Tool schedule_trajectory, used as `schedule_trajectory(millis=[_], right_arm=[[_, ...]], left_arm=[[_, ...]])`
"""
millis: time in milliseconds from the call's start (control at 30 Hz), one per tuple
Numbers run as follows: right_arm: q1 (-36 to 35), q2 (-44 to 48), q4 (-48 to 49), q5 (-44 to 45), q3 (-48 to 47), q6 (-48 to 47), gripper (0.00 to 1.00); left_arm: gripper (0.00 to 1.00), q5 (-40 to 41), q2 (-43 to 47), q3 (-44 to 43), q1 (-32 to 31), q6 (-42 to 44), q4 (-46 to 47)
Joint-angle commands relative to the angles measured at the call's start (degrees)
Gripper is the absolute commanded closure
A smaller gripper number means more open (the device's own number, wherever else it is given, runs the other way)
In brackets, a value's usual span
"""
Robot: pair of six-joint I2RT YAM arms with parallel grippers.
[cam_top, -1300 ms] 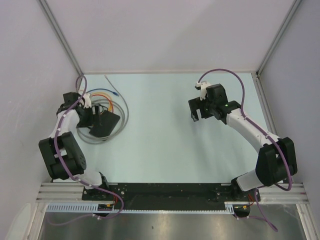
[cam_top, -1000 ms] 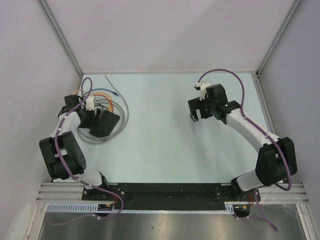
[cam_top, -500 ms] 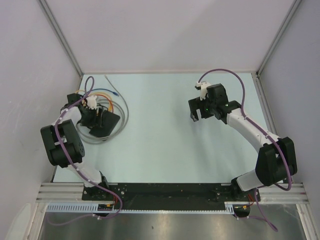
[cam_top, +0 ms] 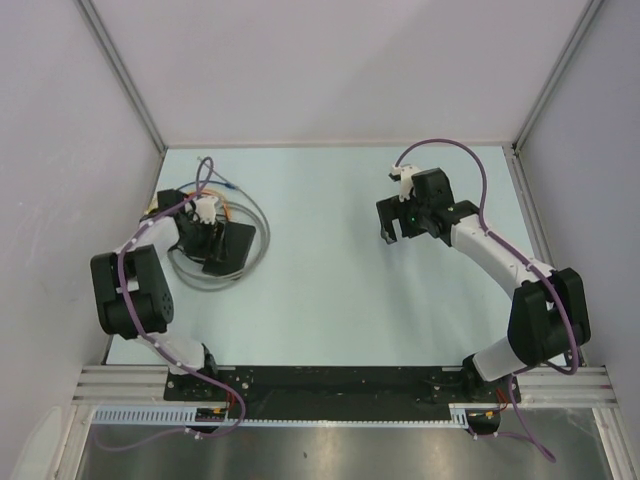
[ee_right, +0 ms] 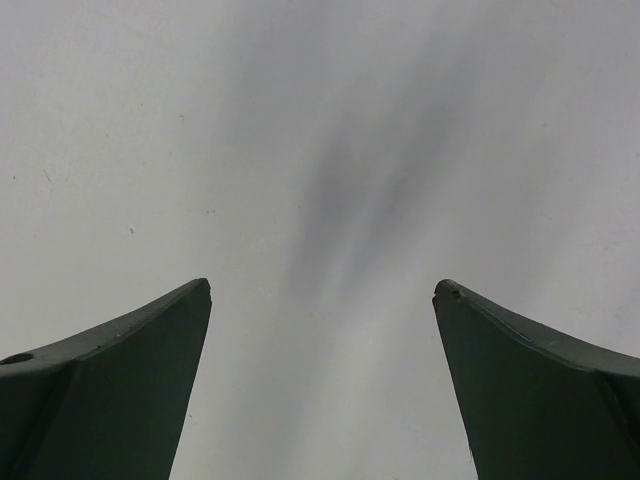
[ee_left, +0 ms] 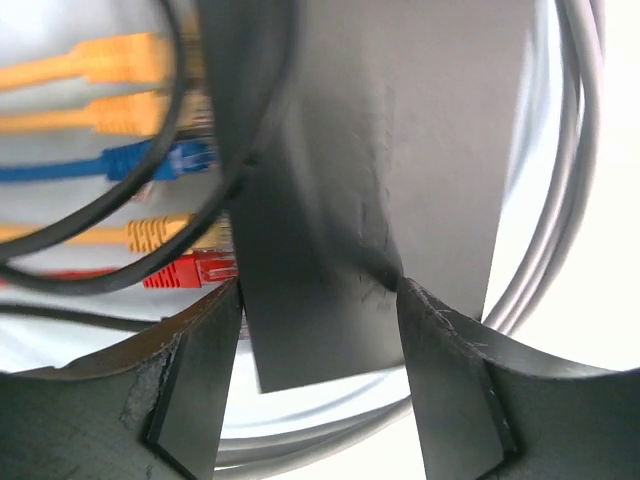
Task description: Pull the plug from the switch port
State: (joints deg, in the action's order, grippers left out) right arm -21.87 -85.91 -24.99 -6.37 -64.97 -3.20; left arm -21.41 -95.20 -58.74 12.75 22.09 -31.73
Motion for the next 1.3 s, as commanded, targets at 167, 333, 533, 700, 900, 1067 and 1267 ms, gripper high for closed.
schedule_trajectory(millis=[167,333,533,700,900,1067,1267], right_arm=[[0.25,0.04,2.32,0.31,-1.04,-0.84,0.00],[0.51,0.65,2.76,-0.04,-0.33,-0.75,0.00],[-0.54,-0.39,4.86,-5.49,-0.86,-0.75,0.00],[-3.88,-5.93,6.36,-10.23,-6.29,0.39,0.01],[-8.27,-18.84,6.98,-13.67,-19.21,4.26,0.03],[-10.38,-28.68,4.35,-17.52,-32.05,4.43,0.04],[-11.44,-38.01,4.16,-24.47,-39.70,5.66,0.04]], left_arm=[[0.33,-5.48,3.70,3.98,-12.22,-2.13,-2.29],[0.30,-6.89,4.23,2.06,-18.38,-4.86,-3.25],[0.24,-9.53,8.62,-9.78,-18.12,-5.21,-8.35],[0.26,-3.85,9.07,-16.14,-11.98,-13.72,-5.81],[0.23,7.16,5.47,-15.62,-1.34,-25.51,-1.41],[0.23,7.53,-2.43,-16.23,2.10,-26.83,-1.58],[0.23,-0.29,-11.04,-16.85,2.10,-26.66,-0.45]])
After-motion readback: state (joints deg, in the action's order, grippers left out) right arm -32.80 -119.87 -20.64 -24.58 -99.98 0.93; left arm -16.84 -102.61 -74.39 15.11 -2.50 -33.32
